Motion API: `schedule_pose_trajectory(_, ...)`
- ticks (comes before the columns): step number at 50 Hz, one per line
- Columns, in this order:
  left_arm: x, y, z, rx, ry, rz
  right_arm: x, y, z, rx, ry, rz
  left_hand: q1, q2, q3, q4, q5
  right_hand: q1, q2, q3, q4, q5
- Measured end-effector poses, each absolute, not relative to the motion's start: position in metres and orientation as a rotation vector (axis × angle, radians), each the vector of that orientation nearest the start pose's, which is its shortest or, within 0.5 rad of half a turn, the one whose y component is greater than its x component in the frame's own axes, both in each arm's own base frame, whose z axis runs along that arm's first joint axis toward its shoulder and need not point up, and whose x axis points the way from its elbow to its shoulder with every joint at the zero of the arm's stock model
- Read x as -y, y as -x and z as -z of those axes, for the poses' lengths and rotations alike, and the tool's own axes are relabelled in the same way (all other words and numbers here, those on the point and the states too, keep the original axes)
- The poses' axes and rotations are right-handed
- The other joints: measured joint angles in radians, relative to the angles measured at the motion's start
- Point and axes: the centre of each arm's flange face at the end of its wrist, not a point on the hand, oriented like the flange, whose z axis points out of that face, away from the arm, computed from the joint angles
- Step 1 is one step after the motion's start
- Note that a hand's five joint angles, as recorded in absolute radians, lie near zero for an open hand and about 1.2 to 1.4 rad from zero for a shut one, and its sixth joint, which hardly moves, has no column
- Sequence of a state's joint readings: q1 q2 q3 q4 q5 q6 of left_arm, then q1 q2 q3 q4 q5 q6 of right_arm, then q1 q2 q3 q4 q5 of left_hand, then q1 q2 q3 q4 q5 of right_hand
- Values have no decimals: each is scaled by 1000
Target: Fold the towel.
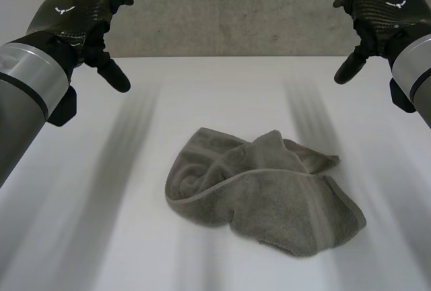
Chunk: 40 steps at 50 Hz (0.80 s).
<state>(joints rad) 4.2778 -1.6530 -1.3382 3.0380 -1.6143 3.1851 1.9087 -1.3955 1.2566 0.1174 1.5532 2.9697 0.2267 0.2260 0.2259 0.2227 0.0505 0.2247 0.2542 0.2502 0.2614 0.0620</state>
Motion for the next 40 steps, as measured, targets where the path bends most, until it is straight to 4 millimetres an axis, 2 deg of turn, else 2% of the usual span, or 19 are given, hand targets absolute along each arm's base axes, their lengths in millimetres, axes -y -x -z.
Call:
schedule_pose_trajectory(6, 242, 254, -340, -2306, -520, 2445, 280, -247, -334, -2005, 685, 2098, 108, 109, 109, 112, 109, 0, 0, 0, 0, 0)
schedule_pose_trajectory(9, 239, 255, -331, -2339, -541, 2413, 273, -252, -326, -2010, 820, 2018, 148, 150, 147, 149, 148, 14, 2, 2, 0, 3)
schedule_pose_trajectory(12, 234, 255, -309, -2414, -588, 2333, 262, -257, -311, -2033, 982, 1856, 199, 199, 199, 202, 197, 116, 78, 86, 77, 111)
schedule_pose_trajectory(17, 224, 258, -270, -2544, -703, 2187, 251, -264, -283, -2070, 1105, 1605, 289, 289, 289, 292, 289, 189, 145, 161, 158, 196)
schedule_pose_trajectory(22, 215, 261, -224, -2660, -848, 2027, 250, -270, -248, -2113, 1133, 1423, 326, 326, 326, 329, 326, 195, 145, 161, 162, 201)
schedule_pose_trajectory(24, 211, 262, -204, -2693, -897, 1966, 254, -273, -227, -2138, 1133, 1362, 324, 325, 325, 328, 326, 195, 145, 161, 162, 200)
schedule_pose_trajectory(31, 205, 267, -161, -2743, -995, 1849, 264, -279, -176, -2194, 1129, 1257, 318, 318, 319, 322, 315, 195, 145, 161, 162, 200)
schedule_pose_trajectory(34, 203, 271, -146, -2752, -1034, 1811, 266, -283, -163, -2196, 1135, 1247, 318, 318, 319, 322, 317, 196, 145, 161, 162, 200)
schedule_pose_trajectory(40, 201, 277, -128, -2743, -1104, 1759, 270, -291, -152, -2179, 1131, 1289, 325, 325, 325, 328, 326, 256, 227, 234, 228, 262)
